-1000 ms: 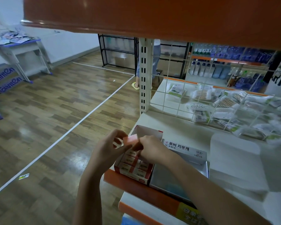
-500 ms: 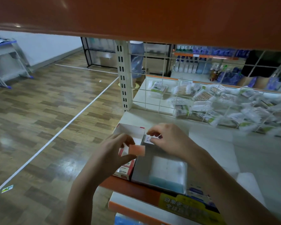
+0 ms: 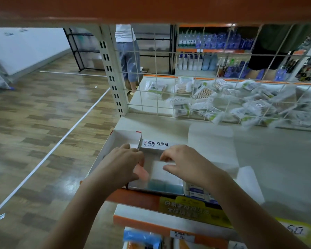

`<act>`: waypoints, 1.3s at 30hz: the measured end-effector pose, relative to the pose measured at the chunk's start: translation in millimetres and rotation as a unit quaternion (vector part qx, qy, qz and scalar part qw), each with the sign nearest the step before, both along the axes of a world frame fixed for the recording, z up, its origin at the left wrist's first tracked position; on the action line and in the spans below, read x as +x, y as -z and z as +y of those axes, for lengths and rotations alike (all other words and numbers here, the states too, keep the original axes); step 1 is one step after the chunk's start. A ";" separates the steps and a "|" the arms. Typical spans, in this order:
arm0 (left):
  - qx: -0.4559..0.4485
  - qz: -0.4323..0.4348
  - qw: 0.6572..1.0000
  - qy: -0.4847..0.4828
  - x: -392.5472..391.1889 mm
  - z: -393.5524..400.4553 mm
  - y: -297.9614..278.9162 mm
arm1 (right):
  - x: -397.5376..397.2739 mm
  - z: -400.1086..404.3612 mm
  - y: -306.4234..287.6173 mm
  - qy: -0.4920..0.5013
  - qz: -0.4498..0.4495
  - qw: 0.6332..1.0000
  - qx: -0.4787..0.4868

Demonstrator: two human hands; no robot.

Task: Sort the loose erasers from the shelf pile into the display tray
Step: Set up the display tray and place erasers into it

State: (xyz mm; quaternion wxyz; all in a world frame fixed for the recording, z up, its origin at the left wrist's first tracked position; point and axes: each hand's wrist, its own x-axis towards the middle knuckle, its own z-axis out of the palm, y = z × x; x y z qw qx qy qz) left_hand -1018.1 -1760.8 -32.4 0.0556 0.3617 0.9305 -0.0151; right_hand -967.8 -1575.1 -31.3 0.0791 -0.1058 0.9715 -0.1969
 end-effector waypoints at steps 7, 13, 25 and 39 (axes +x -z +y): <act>-0.062 0.013 0.997 0.033 8.7 8.6 0.0 | 2.7 -8.3 3.5 -0.020 -0.024 0.999 0.017; -0.078 -0.006 0.996 0.030 7.5 7.4 -0.2 | 4.5 -8.9 4.4 -0.023 -0.018 1.000 0.011; -0.074 -0.049 0.996 0.030 4.4 12.4 -3.0 | 4.6 -9.8 7.6 -0.014 -0.017 1.000 0.012; -0.046 -0.074 0.996 0.012 -1.4 11.7 6.7 | -0.2 -11.5 11.6 -0.022 0.001 1.000 0.006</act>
